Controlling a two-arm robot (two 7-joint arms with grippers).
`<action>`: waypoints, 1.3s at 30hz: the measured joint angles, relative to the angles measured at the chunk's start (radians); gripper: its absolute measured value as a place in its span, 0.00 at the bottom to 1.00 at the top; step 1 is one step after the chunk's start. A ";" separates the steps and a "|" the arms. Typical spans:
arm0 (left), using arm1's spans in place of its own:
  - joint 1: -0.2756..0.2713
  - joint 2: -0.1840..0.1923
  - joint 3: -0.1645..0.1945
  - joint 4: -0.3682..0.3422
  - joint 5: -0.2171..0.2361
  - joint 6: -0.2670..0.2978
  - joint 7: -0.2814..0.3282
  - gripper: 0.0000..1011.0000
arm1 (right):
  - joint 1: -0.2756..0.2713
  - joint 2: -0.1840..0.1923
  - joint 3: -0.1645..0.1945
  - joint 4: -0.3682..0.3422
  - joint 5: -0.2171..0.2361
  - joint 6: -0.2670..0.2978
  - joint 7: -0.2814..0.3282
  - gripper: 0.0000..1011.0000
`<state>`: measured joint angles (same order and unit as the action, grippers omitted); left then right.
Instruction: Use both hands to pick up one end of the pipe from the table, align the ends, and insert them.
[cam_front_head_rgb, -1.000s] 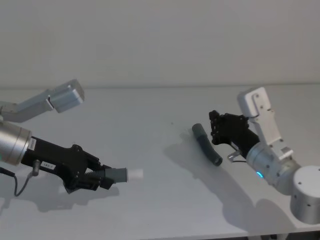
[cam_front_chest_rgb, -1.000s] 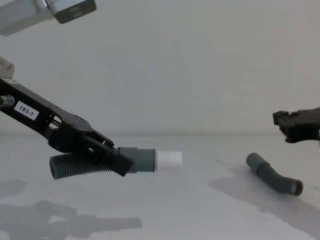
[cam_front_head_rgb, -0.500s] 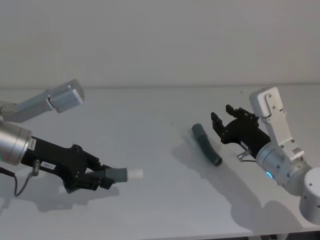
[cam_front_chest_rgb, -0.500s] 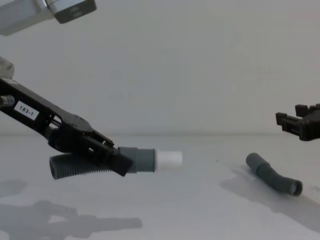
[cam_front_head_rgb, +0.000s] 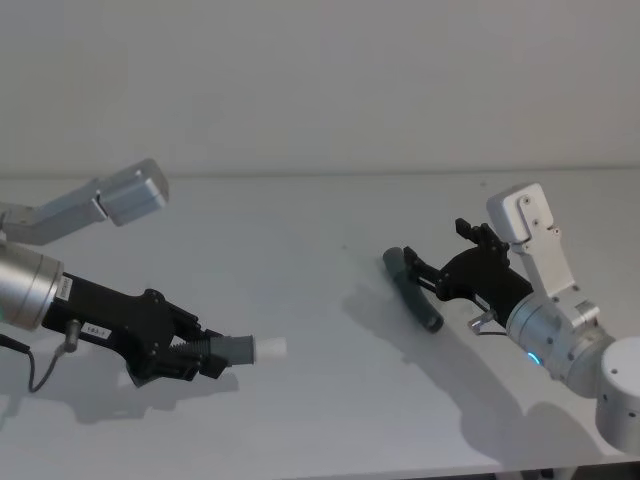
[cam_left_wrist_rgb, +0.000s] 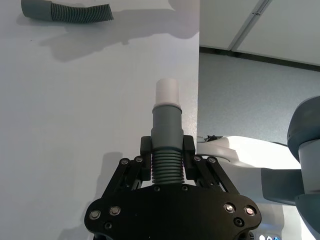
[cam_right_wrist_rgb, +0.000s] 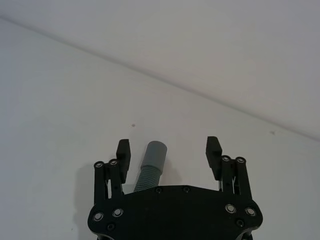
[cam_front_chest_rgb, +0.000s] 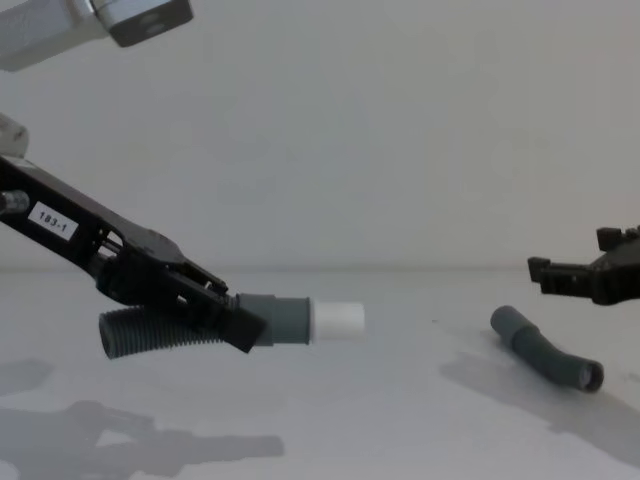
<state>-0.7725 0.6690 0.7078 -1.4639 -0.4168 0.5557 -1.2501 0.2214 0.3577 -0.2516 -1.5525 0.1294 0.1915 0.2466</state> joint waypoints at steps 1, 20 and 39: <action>0.000 0.000 0.000 0.000 0.000 0.000 0.000 0.32 | 0.000 -0.002 -0.001 0.000 -0.001 0.010 0.000 0.90; 0.000 0.000 0.000 0.000 0.000 0.000 0.000 0.32 | 0.027 -0.053 -0.008 0.028 -0.013 0.165 -0.020 0.99; 0.000 0.000 0.000 0.000 0.000 0.000 0.000 0.32 | 0.068 -0.062 -0.037 0.079 -0.035 0.236 0.022 0.99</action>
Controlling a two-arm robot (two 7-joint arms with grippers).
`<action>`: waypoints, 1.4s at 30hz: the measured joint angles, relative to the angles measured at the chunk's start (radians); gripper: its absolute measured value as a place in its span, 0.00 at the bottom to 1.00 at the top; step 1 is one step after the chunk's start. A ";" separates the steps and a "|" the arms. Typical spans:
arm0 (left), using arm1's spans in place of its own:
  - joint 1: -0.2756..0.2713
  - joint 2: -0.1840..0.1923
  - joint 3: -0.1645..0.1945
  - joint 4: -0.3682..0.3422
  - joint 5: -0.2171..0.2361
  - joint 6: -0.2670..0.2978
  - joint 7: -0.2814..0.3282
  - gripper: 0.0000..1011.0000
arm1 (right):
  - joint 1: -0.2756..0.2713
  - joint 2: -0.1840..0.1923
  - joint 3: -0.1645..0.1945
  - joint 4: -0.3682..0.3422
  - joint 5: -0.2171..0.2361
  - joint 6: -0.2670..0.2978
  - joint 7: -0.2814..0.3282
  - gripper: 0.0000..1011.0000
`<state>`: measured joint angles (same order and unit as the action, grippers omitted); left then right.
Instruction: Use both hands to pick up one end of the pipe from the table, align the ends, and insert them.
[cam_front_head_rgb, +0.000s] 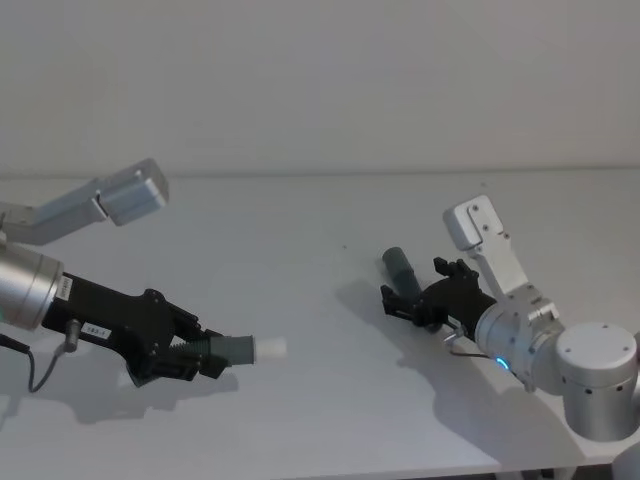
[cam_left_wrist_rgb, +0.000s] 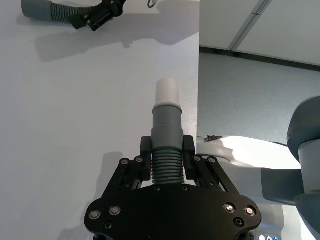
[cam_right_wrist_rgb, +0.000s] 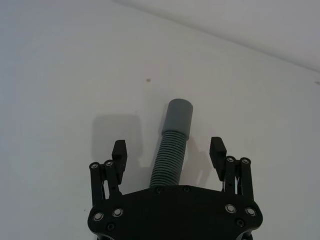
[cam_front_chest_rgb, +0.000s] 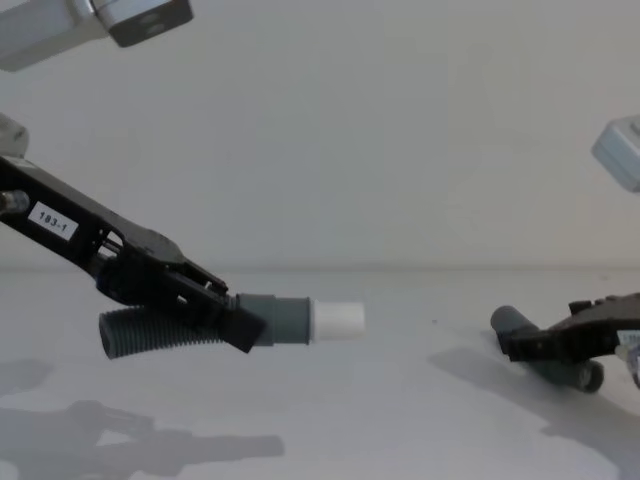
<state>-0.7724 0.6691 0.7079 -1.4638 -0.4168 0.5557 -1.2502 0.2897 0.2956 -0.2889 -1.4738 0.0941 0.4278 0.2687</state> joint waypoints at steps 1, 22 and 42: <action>0.000 0.000 0.000 0.000 0.000 0.000 0.000 0.32 | 0.002 0.000 -0.001 0.002 -0.001 0.001 0.002 0.99; 0.000 0.000 0.000 0.000 0.000 0.000 0.000 0.32 | 0.047 -0.029 -0.008 0.068 -0.031 0.049 -0.001 0.99; 0.000 0.000 0.000 0.000 0.000 0.000 0.000 0.32 | 0.072 -0.066 -0.005 0.102 -0.056 0.093 -0.029 0.69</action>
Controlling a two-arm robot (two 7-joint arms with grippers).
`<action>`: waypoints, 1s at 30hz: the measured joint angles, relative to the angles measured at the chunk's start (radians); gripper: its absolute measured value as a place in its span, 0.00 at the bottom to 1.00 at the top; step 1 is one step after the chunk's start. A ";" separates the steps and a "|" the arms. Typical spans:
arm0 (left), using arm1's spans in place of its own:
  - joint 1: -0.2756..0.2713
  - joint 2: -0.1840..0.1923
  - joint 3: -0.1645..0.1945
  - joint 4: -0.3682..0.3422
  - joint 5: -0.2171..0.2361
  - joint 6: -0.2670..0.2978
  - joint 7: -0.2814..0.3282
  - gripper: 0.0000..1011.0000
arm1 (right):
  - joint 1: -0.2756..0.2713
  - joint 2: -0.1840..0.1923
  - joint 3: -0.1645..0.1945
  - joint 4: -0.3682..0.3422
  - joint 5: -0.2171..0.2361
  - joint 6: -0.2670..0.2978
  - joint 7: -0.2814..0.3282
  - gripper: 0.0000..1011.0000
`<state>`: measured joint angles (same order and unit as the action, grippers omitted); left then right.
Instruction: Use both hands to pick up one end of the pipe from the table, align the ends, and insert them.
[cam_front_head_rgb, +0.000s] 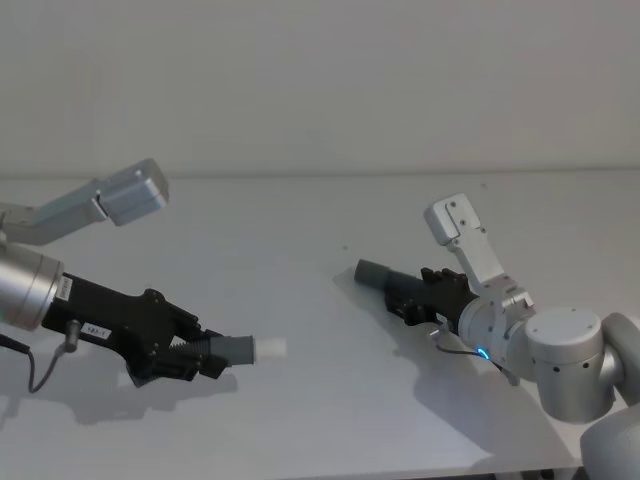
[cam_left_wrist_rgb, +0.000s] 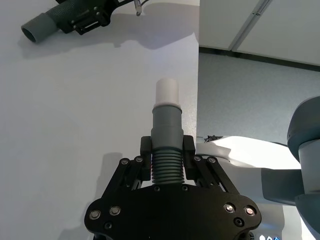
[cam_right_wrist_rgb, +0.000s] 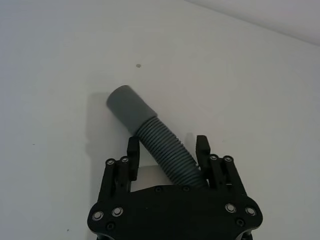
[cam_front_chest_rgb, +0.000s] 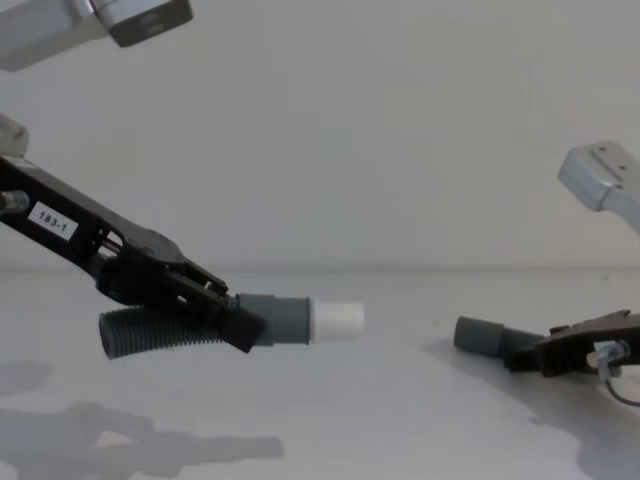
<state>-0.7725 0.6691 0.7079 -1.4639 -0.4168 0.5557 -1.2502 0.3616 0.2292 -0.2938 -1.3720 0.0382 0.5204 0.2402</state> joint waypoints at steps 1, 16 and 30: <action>0.000 0.000 0.000 0.000 0.000 0.000 0.000 0.32 | 0.001 0.000 0.000 0.002 -0.002 0.000 0.000 0.66; 0.000 0.000 0.000 0.000 0.000 0.000 0.000 0.32 | 0.000 0.006 0.012 0.008 -0.013 -0.009 0.013 0.27; 0.000 0.000 0.000 0.000 0.000 0.000 0.000 0.32 | -0.024 0.012 0.028 -0.012 -0.014 -0.033 0.027 0.26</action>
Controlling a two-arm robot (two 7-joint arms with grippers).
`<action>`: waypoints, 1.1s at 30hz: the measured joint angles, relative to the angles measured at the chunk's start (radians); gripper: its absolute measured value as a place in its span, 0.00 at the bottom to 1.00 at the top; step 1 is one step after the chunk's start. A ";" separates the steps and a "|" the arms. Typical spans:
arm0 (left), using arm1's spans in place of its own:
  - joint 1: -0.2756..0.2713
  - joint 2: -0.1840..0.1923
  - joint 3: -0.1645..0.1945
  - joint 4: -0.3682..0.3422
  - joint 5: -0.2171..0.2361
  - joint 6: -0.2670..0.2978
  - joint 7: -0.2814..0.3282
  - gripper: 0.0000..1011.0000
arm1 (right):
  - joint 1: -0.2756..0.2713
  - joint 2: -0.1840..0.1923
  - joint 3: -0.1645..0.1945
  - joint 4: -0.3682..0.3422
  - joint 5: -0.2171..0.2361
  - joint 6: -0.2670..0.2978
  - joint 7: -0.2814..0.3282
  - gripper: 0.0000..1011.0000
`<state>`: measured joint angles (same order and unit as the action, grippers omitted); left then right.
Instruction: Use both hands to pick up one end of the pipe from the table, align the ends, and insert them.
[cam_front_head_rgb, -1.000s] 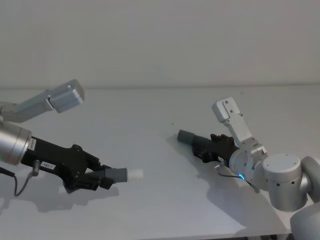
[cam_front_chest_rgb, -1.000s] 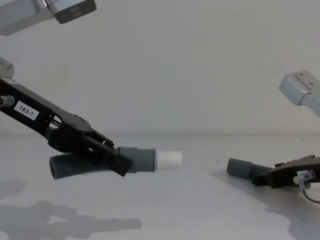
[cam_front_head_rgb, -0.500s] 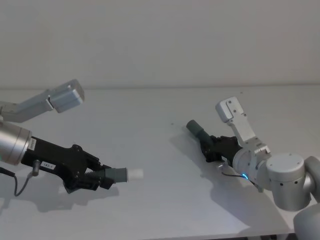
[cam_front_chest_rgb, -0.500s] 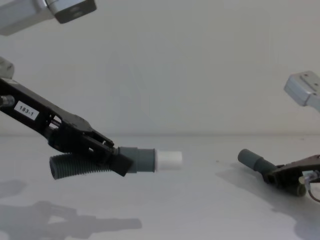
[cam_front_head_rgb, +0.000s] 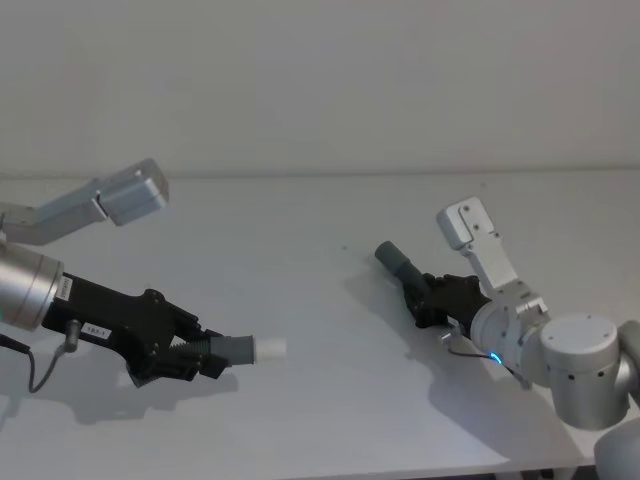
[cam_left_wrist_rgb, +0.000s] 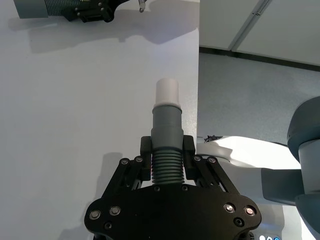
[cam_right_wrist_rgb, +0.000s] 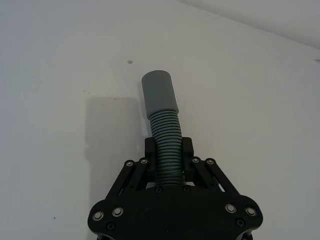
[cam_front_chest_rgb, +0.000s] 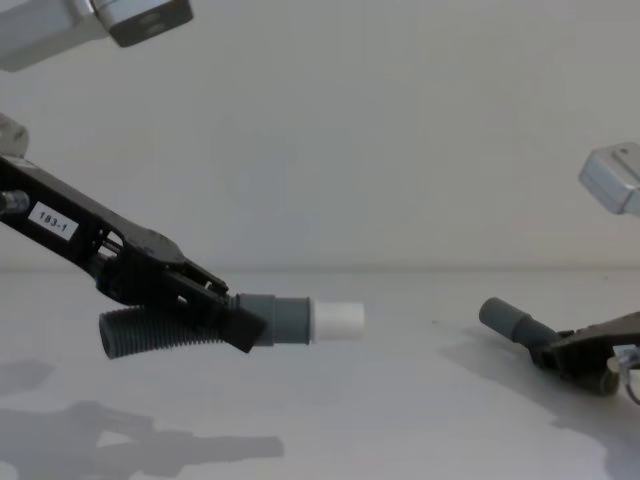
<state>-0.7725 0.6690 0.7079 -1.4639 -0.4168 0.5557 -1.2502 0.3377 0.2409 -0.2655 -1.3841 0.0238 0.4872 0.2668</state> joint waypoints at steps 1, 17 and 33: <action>0.000 0.000 0.000 0.000 0.000 0.000 0.000 0.32 | -0.001 0.000 0.001 0.000 0.000 -0.003 0.001 0.26; 0.000 0.000 0.000 0.000 0.000 0.000 0.000 0.32 | -0.006 0.013 0.026 -0.019 0.015 -0.183 0.028 0.26; 0.000 0.000 0.000 0.000 0.000 0.000 0.000 0.32 | 0.005 0.063 0.044 -0.027 0.064 -0.433 0.117 0.26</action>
<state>-0.7724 0.6690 0.7078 -1.4639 -0.4169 0.5557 -1.2502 0.3425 0.3036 -0.2219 -1.4113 0.0873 0.0542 0.3836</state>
